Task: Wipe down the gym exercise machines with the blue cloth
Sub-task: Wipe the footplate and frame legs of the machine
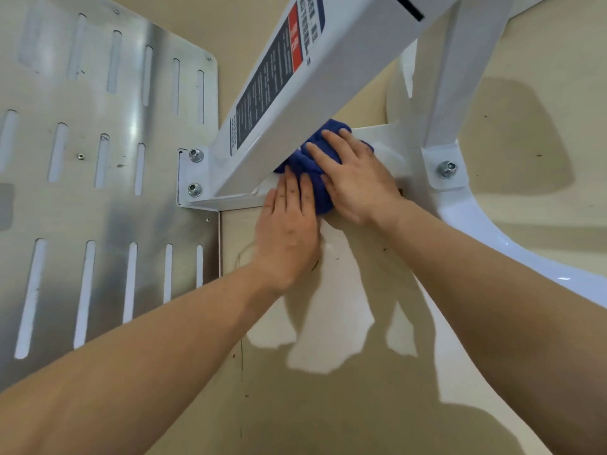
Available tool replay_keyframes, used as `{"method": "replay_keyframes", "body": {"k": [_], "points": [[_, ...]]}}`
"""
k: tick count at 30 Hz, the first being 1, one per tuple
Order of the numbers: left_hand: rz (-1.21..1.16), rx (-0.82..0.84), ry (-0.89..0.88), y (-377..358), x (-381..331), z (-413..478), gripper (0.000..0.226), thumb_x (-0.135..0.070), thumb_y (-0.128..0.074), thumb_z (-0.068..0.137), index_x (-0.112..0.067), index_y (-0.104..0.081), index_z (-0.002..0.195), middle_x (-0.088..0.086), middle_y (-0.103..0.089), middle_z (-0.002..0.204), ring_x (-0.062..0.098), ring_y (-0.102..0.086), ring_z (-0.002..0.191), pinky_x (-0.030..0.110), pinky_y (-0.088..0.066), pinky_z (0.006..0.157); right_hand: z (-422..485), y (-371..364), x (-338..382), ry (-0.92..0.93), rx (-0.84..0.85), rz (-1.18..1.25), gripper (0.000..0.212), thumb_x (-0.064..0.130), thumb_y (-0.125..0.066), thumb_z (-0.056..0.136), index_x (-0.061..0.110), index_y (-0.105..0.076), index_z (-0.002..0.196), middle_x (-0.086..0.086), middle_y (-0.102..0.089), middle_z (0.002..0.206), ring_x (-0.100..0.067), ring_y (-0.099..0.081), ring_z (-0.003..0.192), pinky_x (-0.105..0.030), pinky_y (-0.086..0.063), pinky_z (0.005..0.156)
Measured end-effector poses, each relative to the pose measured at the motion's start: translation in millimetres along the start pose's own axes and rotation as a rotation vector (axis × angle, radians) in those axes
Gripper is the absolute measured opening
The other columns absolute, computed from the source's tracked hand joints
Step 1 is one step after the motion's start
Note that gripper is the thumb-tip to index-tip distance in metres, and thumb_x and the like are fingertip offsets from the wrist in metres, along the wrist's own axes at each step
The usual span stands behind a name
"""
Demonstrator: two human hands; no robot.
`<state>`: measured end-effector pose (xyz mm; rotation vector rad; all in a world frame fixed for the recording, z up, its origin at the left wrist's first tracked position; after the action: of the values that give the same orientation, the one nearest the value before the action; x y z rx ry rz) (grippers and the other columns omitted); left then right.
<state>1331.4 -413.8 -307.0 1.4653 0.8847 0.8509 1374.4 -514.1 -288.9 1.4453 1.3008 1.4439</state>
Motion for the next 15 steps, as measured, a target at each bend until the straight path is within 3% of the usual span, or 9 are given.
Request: {"method": "replay_keyframes", "body": {"k": [4,8,12,15], "points": [[0.013,-0.126,0.062,14.3,3.0,-14.7,0.064,-0.022,-0.038,0.09,0.011,-0.033,0.145,0.036,-0.028,0.151,0.043,-0.03,0.143,0.047,-0.029,0.117,2.0,-3.4,20.0,0.116,0.006,-0.062,0.055,0.037,-0.031,0.106,0.035,-0.014,0.158,-0.001,-0.008,0.166,-0.025,-0.003,0.153,-0.039,-0.01,0.122],[-0.046,-0.194,-0.039,22.4,-14.4,-8.4,0.067,-0.02,-0.04,0.091,0.006,-0.023,0.151,0.031,-0.017,0.157,0.043,-0.022,0.146,0.05,-0.026,0.117,-15.1,-2.9,1.9,0.051,-0.022,-0.001,0.056,0.036,-0.031,0.106,0.03,-0.013,0.158,-0.003,-0.009,0.166,-0.024,-0.005,0.153,-0.037,-0.009,0.123],[0.122,-0.139,-0.175,15.9,-24.8,-1.3,0.069,-0.022,-0.032,0.097,0.002,-0.004,0.155,0.019,0.009,0.161,0.042,-0.003,0.15,0.052,-0.015,0.121,-27.9,0.8,-11.5,0.013,-0.106,0.092,0.054,0.027,-0.04,0.104,0.02,-0.028,0.156,-0.008,-0.024,0.163,-0.029,-0.019,0.15,-0.036,-0.015,0.121],[0.175,-0.132,-0.198,10.8,-19.7,-8.0,0.064,-0.021,-0.031,0.1,0.004,-0.008,0.154,0.025,0.0,0.161,0.041,-0.005,0.15,0.051,-0.015,0.121,-31.2,5.0,-15.5,0.0,-0.143,0.152,0.055,0.02,-0.049,0.099,0.015,-0.037,0.152,-0.012,-0.033,0.158,-0.032,-0.029,0.146,-0.038,-0.021,0.12]]}}
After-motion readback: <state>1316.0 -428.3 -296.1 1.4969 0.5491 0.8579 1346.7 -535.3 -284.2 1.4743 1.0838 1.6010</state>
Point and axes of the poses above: each hand's wrist, its own z-axis towards the middle knuckle, its own y-axis out of the back of the hand, x = y × z, the point moved 10 cm from there along z, towards the middle knuckle
